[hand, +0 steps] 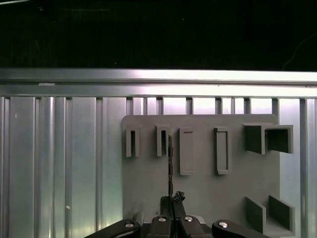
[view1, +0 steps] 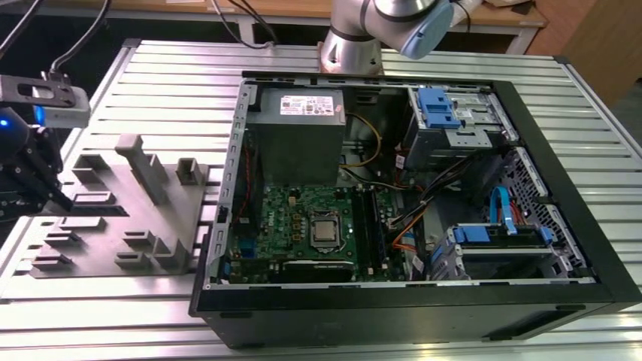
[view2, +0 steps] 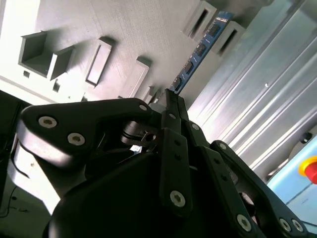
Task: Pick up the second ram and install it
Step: 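Pick up the second ram and move it above second insertion slot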
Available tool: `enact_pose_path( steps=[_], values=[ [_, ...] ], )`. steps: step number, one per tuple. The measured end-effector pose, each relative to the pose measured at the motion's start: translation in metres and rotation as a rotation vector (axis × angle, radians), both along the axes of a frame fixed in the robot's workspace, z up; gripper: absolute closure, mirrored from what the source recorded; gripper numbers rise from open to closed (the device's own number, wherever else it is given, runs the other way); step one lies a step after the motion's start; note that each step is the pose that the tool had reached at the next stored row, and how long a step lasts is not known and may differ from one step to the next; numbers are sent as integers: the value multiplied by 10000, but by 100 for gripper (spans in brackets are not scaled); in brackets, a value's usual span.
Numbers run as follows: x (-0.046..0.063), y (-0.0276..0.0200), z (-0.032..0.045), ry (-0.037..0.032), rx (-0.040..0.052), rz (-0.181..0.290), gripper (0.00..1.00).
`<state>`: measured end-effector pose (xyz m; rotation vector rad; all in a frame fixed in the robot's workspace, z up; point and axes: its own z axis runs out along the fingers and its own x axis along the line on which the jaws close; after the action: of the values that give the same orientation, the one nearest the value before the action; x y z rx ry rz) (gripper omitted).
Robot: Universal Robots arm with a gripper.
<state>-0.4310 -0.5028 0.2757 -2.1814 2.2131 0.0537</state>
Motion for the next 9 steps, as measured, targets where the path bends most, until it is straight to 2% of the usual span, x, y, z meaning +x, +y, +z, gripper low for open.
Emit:
enact_pose_path(
  steps=[2, 3, 4, 5, 9],
  values=[
    [0, 0, 50, 1, 1, 0, 91],
    [0, 0, 105, 1, 3, 0, 91],
    [0, 0, 219, 2, 7, 0, 91],
    [0, 0, 269, 0, 10, 0, 91],
    [0, 0, 365, 1, 13, 0, 91]
  ],
)
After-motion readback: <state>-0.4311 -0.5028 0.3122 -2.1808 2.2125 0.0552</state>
